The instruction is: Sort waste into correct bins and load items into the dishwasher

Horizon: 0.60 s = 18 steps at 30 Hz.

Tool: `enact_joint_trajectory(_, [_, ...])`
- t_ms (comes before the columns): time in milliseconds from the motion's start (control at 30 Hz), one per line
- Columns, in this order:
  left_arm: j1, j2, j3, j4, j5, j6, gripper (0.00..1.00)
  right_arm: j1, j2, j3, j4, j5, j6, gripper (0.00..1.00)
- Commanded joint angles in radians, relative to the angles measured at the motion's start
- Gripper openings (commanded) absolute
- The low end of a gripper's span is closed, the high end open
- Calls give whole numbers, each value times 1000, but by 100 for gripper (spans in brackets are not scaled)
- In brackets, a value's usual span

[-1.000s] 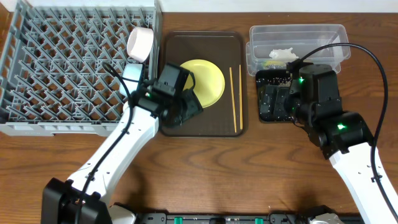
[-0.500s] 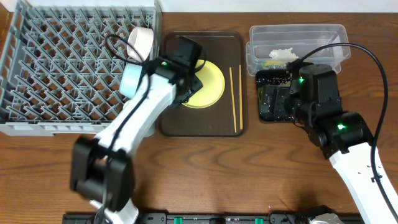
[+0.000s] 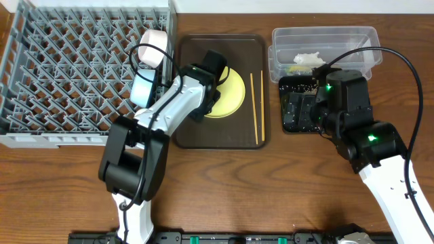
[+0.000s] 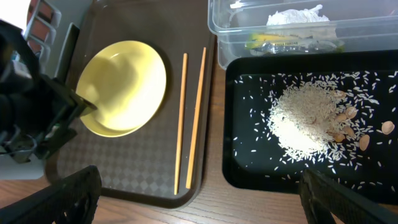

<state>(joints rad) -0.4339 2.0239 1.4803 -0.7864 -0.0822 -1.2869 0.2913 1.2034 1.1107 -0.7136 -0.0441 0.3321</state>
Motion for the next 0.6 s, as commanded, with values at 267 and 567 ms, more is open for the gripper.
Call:
enact_joint_trajectory(267, [0,66,3,10,-23,-29,57,-5,2,6,2,14,3,99])
enact_joint_trajectory(567, [0,86,-2,11,-34,-28,48,-5,2,6,2,14,3,99])
